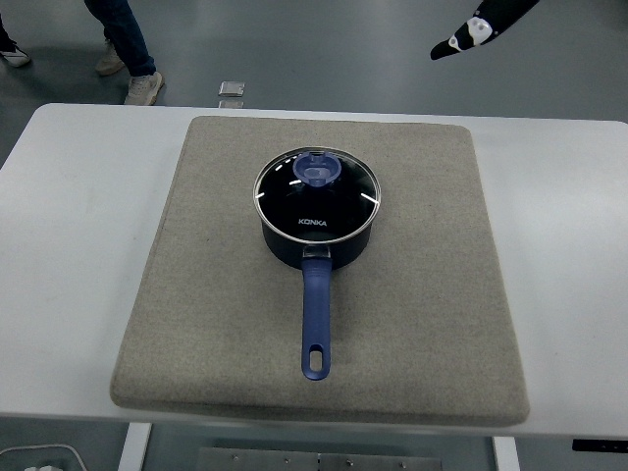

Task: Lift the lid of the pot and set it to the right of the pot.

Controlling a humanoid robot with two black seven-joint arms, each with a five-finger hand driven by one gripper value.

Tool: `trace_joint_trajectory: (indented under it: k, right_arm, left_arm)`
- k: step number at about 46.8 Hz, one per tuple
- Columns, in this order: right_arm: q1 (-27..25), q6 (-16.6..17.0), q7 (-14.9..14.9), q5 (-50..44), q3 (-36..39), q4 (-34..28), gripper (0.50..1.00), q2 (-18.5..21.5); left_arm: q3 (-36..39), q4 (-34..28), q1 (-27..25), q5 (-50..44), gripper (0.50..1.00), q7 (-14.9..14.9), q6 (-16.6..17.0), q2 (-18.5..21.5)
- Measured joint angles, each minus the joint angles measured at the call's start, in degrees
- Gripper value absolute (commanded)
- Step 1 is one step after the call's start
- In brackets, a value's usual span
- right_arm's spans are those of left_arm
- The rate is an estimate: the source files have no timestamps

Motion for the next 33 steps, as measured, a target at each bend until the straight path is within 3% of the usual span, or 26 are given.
trace_joint_trajectory:
  k: [19, 33]
  right_arm:
    - [-3.1, -10.0, 0.0, -9.1, -1.5, 7.6, 0.891, 3.7]
    - [-6.0, -12.5, 0.0, -13.1, -1.7, 8.2, 0.891, 5.3]
  left_arm:
    - [0.0, 0.0, 0.0, 0.0, 1.0, 0.0, 0.0, 0.0]
    - [0.0, 0.0, 0.0, 0.0, 1.0, 0.0, 0.0, 0.0]
